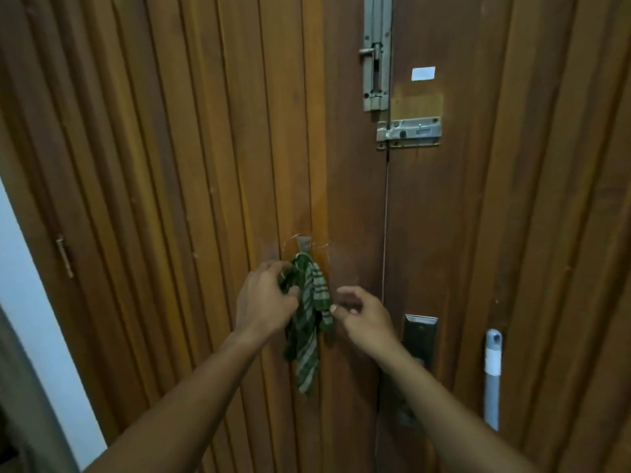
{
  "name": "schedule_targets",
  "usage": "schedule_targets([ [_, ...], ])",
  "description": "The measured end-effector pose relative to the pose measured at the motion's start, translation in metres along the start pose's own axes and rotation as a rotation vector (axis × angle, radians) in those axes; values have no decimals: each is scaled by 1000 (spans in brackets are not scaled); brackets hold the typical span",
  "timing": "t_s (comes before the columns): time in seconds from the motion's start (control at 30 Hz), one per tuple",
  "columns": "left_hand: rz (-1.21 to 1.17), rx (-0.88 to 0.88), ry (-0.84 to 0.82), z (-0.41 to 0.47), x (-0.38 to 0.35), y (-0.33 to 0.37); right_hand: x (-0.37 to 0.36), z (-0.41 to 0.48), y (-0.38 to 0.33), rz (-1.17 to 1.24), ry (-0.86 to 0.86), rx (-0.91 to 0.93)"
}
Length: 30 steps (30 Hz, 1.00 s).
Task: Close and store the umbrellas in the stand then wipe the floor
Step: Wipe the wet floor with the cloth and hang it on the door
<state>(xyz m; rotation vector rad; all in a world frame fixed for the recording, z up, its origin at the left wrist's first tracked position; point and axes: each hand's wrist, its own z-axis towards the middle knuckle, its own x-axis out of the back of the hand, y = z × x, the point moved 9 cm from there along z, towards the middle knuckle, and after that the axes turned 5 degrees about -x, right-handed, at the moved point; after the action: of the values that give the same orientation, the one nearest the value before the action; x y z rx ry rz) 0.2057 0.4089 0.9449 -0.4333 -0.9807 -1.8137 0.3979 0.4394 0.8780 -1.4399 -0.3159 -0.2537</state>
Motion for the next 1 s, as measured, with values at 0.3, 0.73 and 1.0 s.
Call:
schedule_targets([
  [0.3, -105, -46, -88, 38, -37, -42, -43, 35, -20, 6, 165, -67],
  [0.73, -611, -495, -130, 74, 3, 24, 24, -21, -79, 139, 677, 114],
  [1.0, -837, -831, -685, -27, -50, 146, 101, -163, -34, -196, 610, -174],
])
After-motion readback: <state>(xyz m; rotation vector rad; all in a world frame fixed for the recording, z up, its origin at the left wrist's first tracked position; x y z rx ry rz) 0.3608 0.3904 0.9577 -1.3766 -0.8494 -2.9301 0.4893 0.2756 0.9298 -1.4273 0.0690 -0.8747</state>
